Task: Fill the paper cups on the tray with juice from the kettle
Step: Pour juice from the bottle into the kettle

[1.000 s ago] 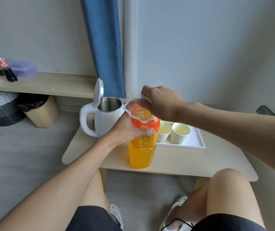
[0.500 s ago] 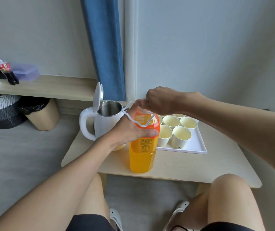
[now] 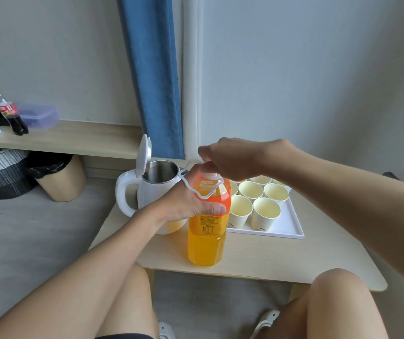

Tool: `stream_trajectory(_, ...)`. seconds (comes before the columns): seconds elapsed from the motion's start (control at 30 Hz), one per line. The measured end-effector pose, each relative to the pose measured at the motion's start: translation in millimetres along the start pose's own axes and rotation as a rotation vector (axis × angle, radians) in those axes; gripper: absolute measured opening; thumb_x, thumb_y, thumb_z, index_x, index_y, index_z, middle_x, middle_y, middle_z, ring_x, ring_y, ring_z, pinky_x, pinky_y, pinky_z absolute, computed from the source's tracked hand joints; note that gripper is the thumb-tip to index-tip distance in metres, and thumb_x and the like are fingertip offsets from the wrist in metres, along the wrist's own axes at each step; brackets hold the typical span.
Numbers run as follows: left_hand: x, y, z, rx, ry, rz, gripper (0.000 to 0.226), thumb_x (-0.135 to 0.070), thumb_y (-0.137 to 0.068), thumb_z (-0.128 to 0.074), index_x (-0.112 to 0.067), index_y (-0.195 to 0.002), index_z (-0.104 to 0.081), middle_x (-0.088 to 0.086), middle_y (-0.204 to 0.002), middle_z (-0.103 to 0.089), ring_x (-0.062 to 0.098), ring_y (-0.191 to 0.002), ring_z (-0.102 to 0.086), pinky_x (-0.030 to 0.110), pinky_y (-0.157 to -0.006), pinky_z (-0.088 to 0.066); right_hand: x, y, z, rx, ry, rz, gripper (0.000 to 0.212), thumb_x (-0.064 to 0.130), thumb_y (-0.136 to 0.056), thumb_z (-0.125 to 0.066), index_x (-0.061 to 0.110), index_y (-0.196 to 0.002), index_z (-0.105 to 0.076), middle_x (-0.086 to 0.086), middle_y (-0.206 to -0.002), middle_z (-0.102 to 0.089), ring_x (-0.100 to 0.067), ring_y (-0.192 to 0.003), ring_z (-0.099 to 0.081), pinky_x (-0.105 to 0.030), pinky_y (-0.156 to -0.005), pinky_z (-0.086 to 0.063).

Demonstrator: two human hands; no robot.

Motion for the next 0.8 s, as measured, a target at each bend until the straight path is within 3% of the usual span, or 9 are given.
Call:
stream_trajectory(0.07, -1.5, -0.5, -1.1, 0.015, -0.011, -0.014, 0.081, -0.035, -0.067, -0.090, -0.049, -0.131, -0.043, -0.010, -0.135, -0.061, 0.016, -0.125, -0.063, 0.038, -0.099, -0.059, -1.1, 3.9, 1.3, 0.018, 0.030, 0.075, 0.004, 0.019, -0.102, -0.047, 0.017, -0.103, -0.044, -0.001, -0.092, -0.055, -0.023, -0.082, -0.054, -0.037, -0.063, -0.045)
stream_trajectory(0.1, -1.7, -0.8, -1.3, 0.019, -0.016, -0.020, 0.083, -0.035, -0.068, -0.090, -0.049, -0.133, -0.042, -0.010, -0.137, -0.060, 0.016, -0.126, -0.062, 0.039, -0.100, -0.058, -1.5, 4.6, 1.8, 0.019, 0.047, 0.096, 0.009, 0.016, -0.100, -0.049, 0.016, -0.109, -0.047, 0.001, -0.095, -0.054, -0.023, -0.087, -0.054, -0.037, -0.065, -0.046)
stream_trajectory(0.17, -0.8, -1.4, -0.7, 0.017, -0.012, -0.020, 0.086, -0.038, -0.067, -0.091, -0.047, -0.136, -0.042, -0.009, -0.138, -0.060, 0.016, -0.126, -0.062, 0.044, -0.102, -0.058, -2.6, 4.2, 2.5, 0.019, 0.037, 0.074, 0.019, 0.021, -0.101, -0.049, 0.016, -0.119, -0.049, 0.000, -0.100, -0.055, -0.024, -0.091, -0.056, -0.035, -0.063, -0.045)
stream_trajectory(0.27, 2.9, -0.9, 0.4, 0.012, 0.020, 0.022, 0.099, -0.057, -0.054, -0.096, -0.042, -0.138, -0.046, -0.006, -0.136, -0.063, 0.020, -0.127, -0.063, 0.051, -0.103, -0.056, -1.7, 2.1, 5.6, 0.005, 0.035, -0.031, 0.032, 0.041, -0.102, -0.042, 0.013, -0.114, -0.053, -0.006, -0.098, -0.060, -0.027, -0.084, -0.059, -0.033, -0.062, -0.043)
stream_trajectory(0.37, 3.1, -1.1, 0.1, 0.023, 0.019, 0.017, 0.096, -0.055, -0.055, -0.095, -0.043, -0.137, -0.046, -0.006, -0.136, -0.063, 0.020, -0.126, -0.063, 0.052, -0.102, -0.056, -1.1, 1.0, 4.7, 0.006, 0.000, 0.026, 0.021, 0.029, -0.103, -0.045, 0.011, -0.112, -0.052, -0.008, -0.100, -0.061, -0.026, -0.084, -0.059, -0.033, -0.062, -0.043)
stream_trajectory(0.5, 1.8, -1.6, 0.1, 0.030, -0.006, -0.009, 0.093, -0.051, -0.059, -0.091, -0.048, -0.138, -0.043, -0.009, -0.139, -0.060, 0.017, -0.129, -0.061, 0.048, -0.103, -0.056, -1.8, 3.5, 3.5, 0.015, -0.022, 0.104, 0.020, 0.012, -0.099, -0.052, 0.012, -0.119, -0.052, -0.005, -0.107, -0.059, -0.024, -0.092, -0.056, -0.032, -0.065, -0.041)
stream_trajectory(0.6, 4.1, -2.3, 0.7, 0.027, 0.012, 0.021, 0.091, -0.053, -0.057, -0.093, -0.050, -0.135, -0.045, -0.010, -0.136, -0.062, 0.016, -0.126, -0.063, 0.047, -0.102, -0.057, -1.5, 5.0, 6.0, 0.004, 0.009, 0.046, 0.030, 0.032, -0.102, -0.046, 0.013, -0.125, -0.053, -0.002, -0.103, -0.056, -0.025, -0.088, -0.057, -0.031, -0.065, -0.041)
stream_trajectory(0.67, 6.9, -3.4, 1.1, 0.036, 0.019, 0.038, 0.095, -0.056, -0.056, -0.095, -0.047, -0.136, -0.046, -0.008, -0.136, -0.062, 0.019, -0.126, -0.063, 0.047, -0.101, -0.058, -2.2, 4.7, 7.1, -0.010, 0.033, -0.005, 0.036, 0.039, -0.101, -0.045, 0.008, -0.114, -0.057, -0.008, -0.099, -0.062, -0.030, -0.087, -0.063, -0.035, -0.064, -0.044)
stream_trajectory(0.8, 3.9, -2.5, 1.1, 0.046, -0.002, 0.026, 0.081, -0.037, -0.070, -0.093, -0.051, -0.132, -0.043, -0.013, -0.135, -0.059, 0.012, -0.124, -0.062, 0.025, -0.092, -0.059, -2.7, 3.6, 6.7, -0.006, -0.035, 0.056, 0.009, 0.019, -0.099, -0.054, 0.013, -0.104, -0.052, -0.005, -0.099, -0.059, -0.028, -0.088, -0.059, -0.032, -0.062, -0.042)
Point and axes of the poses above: each hand's wrist, its own y-axis away from the middle knuckle, its own z-axis out of the back of the hand, x = y × z, the point moved 1 cm from there along -y, towards the middle knuckle
